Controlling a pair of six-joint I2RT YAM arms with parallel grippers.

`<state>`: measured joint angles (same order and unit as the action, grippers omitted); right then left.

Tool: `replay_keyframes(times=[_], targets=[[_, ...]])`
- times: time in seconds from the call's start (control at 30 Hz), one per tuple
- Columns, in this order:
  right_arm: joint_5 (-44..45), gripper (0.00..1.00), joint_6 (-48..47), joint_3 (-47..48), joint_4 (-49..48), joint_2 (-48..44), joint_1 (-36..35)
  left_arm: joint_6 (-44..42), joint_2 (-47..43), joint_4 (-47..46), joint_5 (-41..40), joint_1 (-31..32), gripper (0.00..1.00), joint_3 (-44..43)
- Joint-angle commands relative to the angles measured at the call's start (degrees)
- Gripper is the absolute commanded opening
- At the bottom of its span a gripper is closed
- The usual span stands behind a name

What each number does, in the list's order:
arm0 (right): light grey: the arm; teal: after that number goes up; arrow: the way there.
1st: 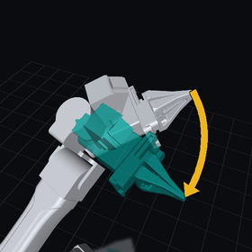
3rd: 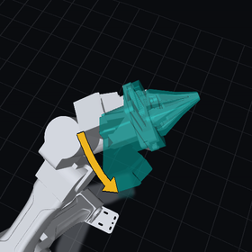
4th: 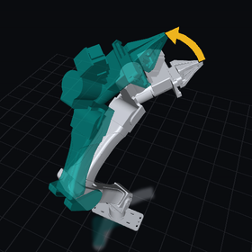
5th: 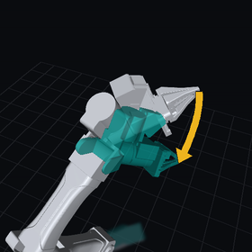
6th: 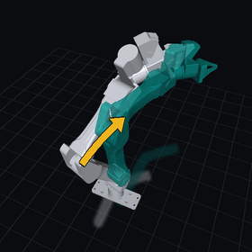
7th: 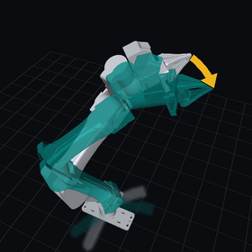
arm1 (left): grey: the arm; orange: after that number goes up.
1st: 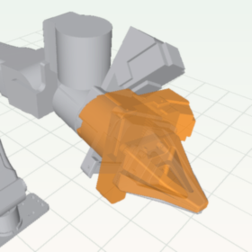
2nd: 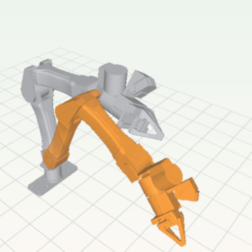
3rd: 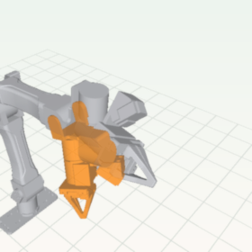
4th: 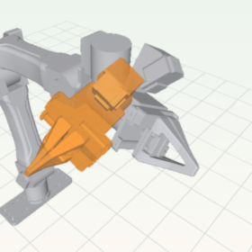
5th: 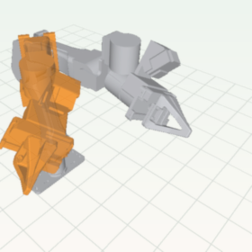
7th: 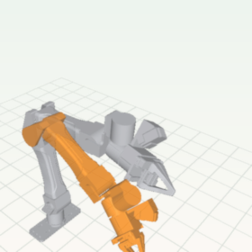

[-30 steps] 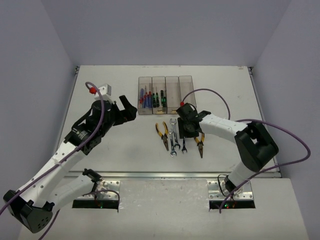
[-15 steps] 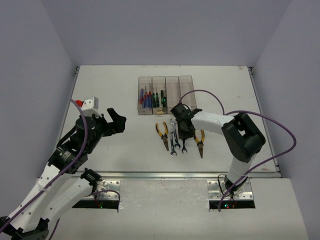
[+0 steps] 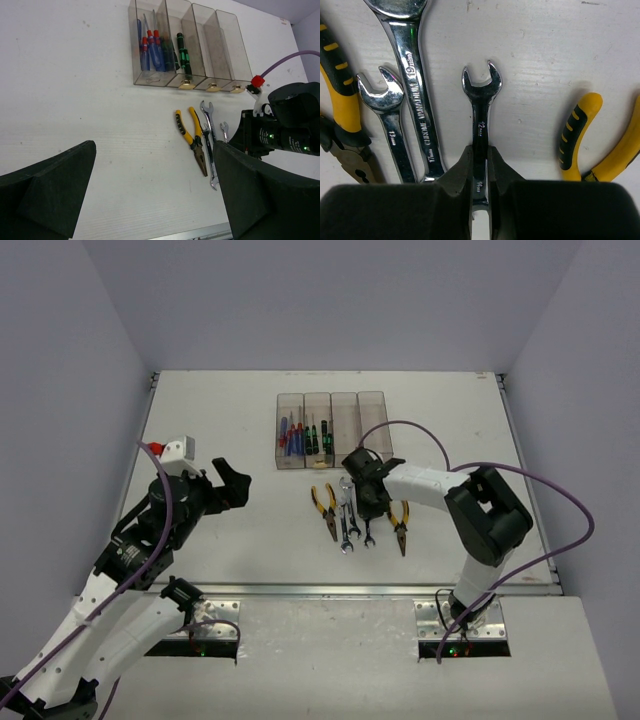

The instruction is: Sort the tools into containers

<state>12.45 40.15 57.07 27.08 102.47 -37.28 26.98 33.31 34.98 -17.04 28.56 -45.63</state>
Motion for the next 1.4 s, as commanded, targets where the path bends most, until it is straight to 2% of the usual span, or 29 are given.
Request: replay_keyframes(times=[0.0,0.33,0.5,0.67,0.77,0.83,0.97,1.17,1.27,1.37], targets=[[1.88,0.00,0.12,-0.92,2.19,-4.60,-0.25,-0.88,0.44,-2.11,0.34,0.18,1.00,0.08],[2.14,0.00,-1.65,0.24,3.50,-12.20,-0.18,-0.88,0.89,-2.20,0.25,0.10,1.00,0.19],[3.11,0.00,-6.39,9.12,4.31,-10.88,0.54,-0.88,1.05,-2.11,-0.10,0.18,1.00,0.19],[1.05,0.00,-10.21,26.92,9.83,-0.93,4.25,-0.70,1.34,-2.09,-0.35,0.11,1.00,0.20],[0.02,0.00,-11.87,41.68,13.42,8.99,6.62,-0.70,2.02,-1.84,-0.64,0.18,1.00,0.01],[-0.51,0.00,-12.93,48.15,16.17,13.59,7.62,-0.53,2.19,-1.67,-1.16,0.10,1.00,-0.07],[-1.46,0.00,-14.86,62.06,17.32,22.52,10.52,-0.58,2.20,-1.90,-1.11,0.10,1.00,0.15],[-3.25,0.01,-16.56,68.52,15.27,29.06,14.26,-0.74,3.18,-1.85,-1.21,0.08,1.00,-0.14],[-6.53,0.06,-17.36,70.58,15.65,31.03,14.60,-0.95,3.49,-1.85,-0.98,-0.06,1.00,-0.23],[-8.14,0.11,-16.96,68.47,14.69,30.66,14.58,-0.99,3.69,-1.96,-0.78,-0.43,1.00,-0.16]])
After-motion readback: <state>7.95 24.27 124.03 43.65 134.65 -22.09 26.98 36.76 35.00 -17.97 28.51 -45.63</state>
